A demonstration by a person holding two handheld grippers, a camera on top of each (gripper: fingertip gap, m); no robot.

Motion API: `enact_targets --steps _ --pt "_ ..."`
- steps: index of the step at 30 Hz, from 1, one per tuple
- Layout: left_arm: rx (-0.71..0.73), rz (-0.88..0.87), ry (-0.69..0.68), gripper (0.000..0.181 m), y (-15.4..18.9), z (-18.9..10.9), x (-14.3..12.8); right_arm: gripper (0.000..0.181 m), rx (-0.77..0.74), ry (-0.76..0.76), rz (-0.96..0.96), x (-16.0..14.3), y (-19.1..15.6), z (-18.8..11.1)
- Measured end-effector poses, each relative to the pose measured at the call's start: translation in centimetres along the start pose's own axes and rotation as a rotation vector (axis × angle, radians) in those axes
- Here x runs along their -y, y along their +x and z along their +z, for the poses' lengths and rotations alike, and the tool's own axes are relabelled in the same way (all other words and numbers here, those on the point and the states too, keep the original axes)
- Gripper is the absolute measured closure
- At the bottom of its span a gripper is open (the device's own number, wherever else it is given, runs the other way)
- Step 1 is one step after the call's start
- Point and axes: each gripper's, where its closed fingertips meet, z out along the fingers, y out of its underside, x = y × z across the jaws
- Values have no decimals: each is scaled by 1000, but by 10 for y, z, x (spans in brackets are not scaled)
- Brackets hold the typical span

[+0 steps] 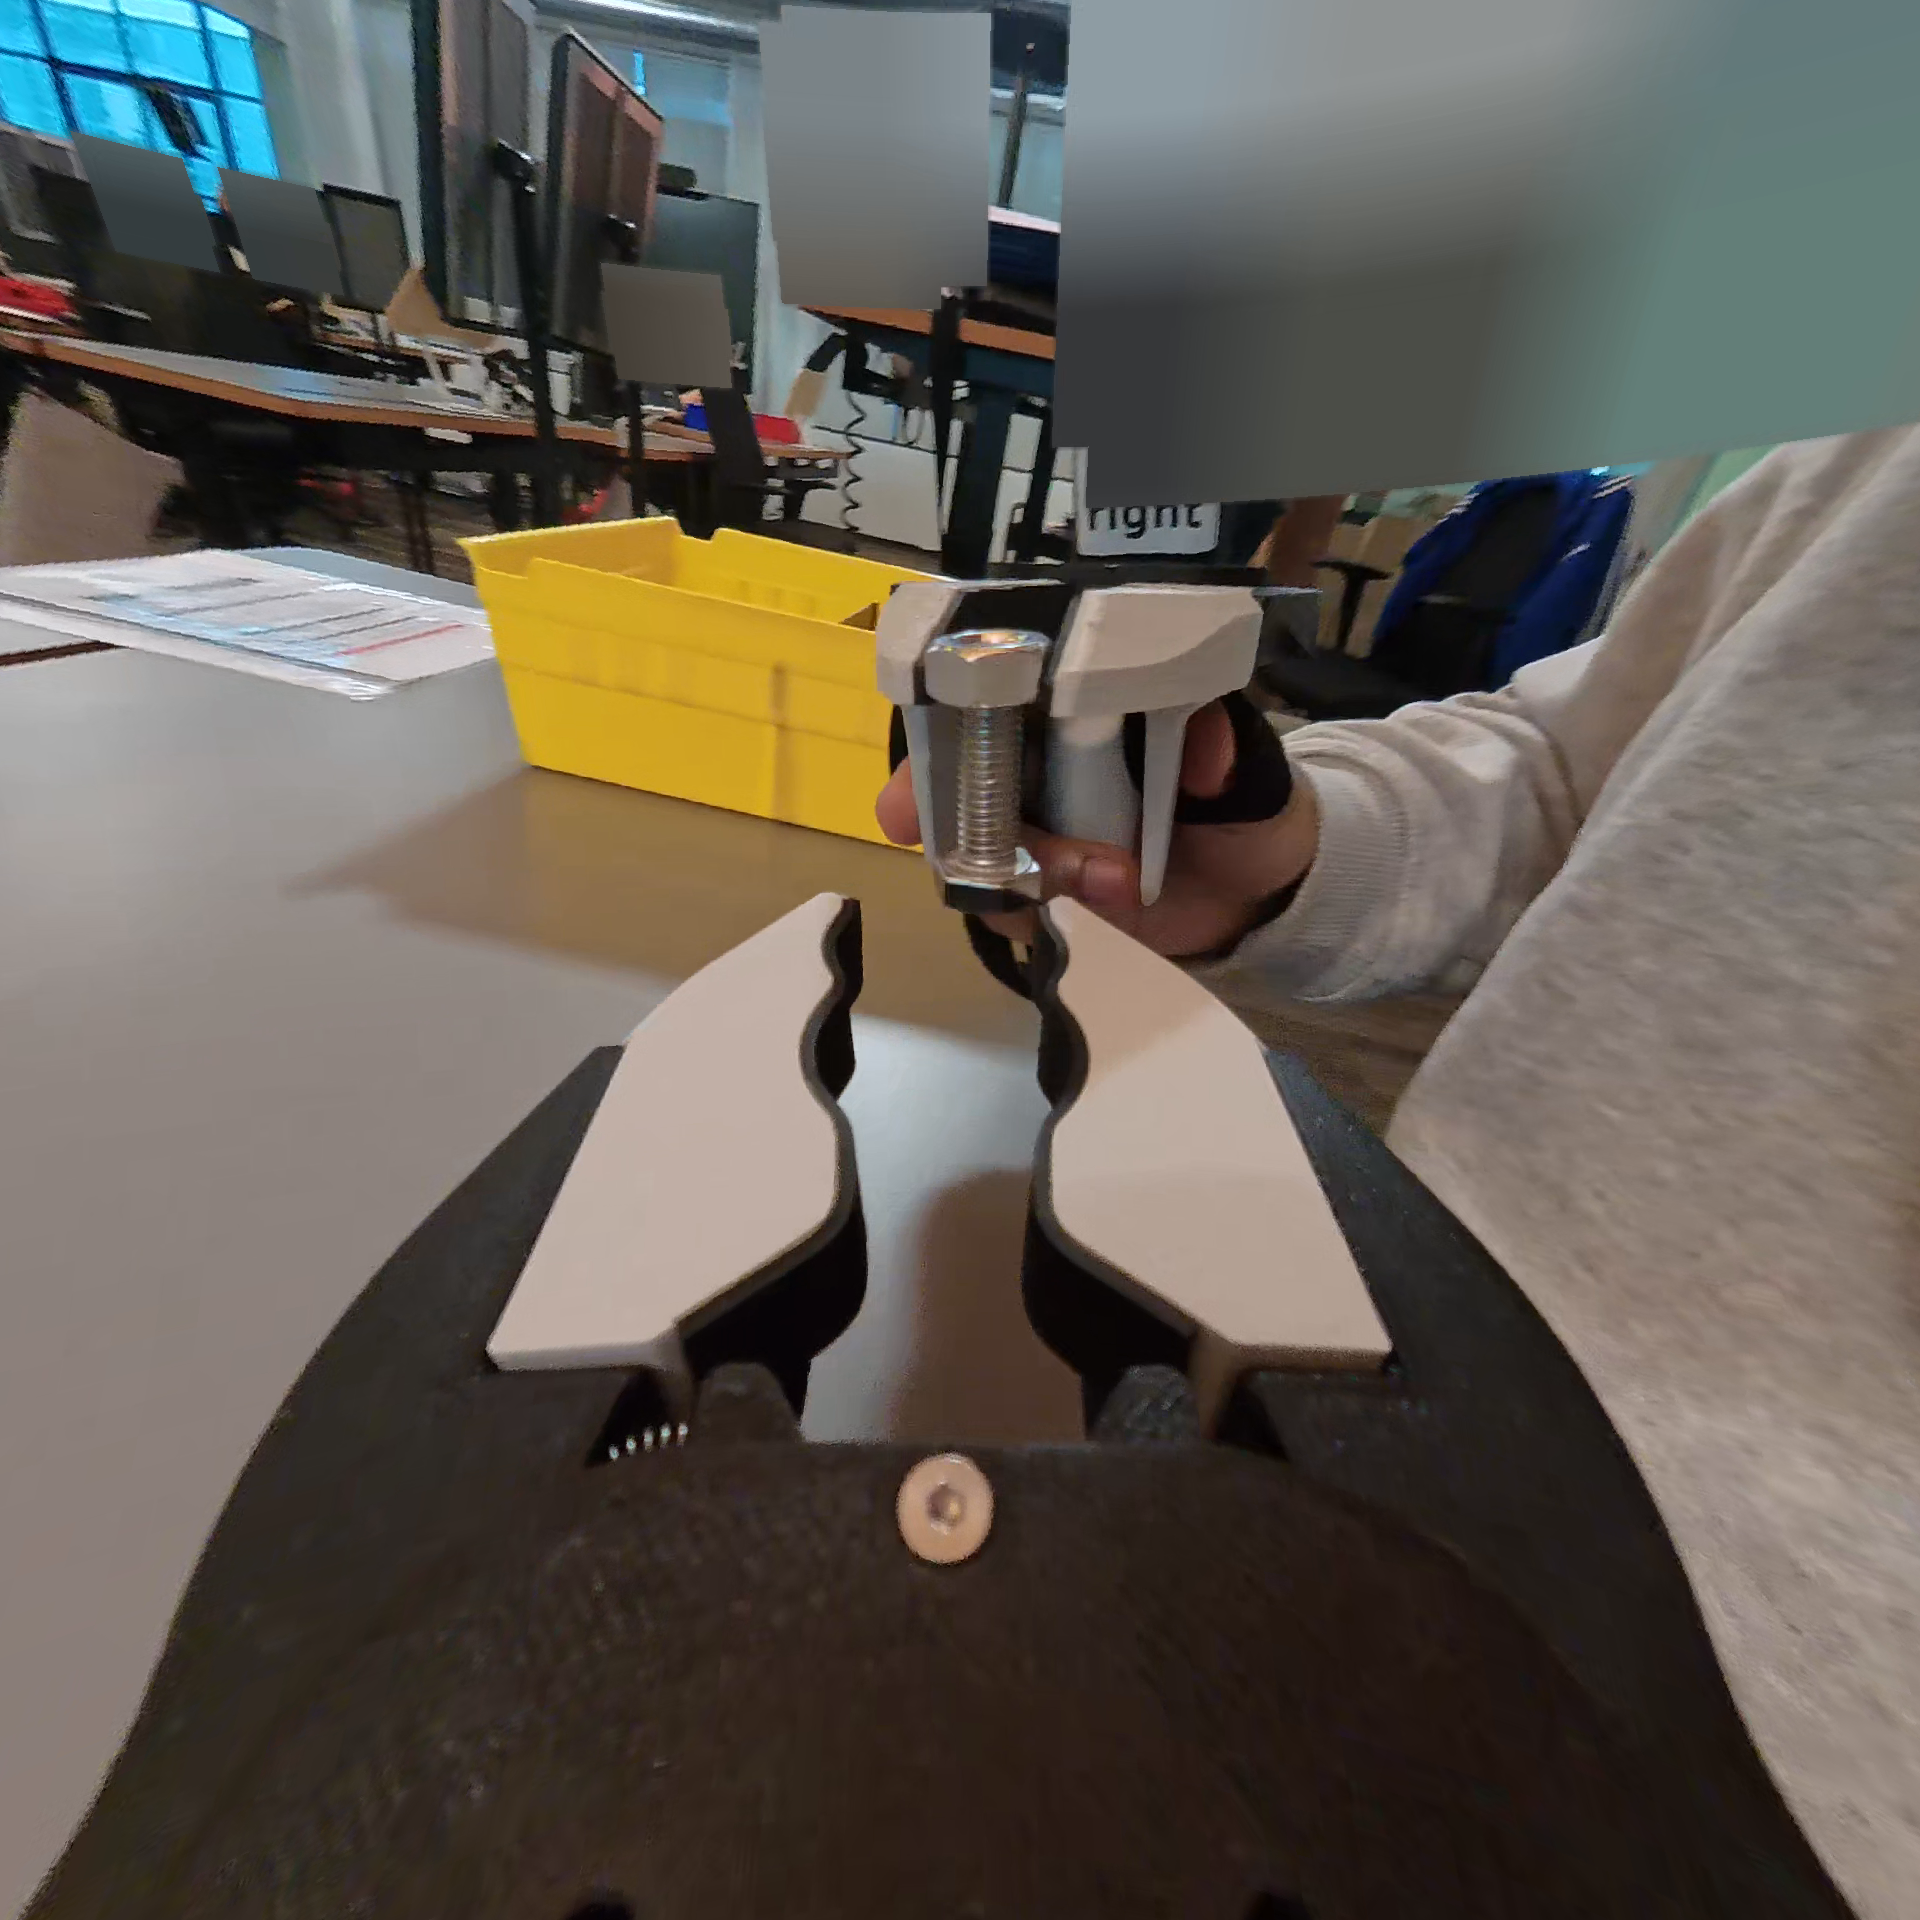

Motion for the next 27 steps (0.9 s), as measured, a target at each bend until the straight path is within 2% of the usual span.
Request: enact_targets --steps 7,12,21,25,27 --pt "30 45 3 164 -2 -1 1 164 -70 -40 -56 -4 5 2" --pt "0 45 4 165 1 -1 1 164 -17 -29 -38 -3 2 1" --pt "-155 -24 0 165 22 -1 1 164 195 -1 33 -2 -16 -4" --pt "-137 -12 -3 165 19 0 0 164 170 1 24 -3 -13 -3" --pt "-112 -6 -5 165 15 0 0 159 135 -4 18 -3 -8 -3"
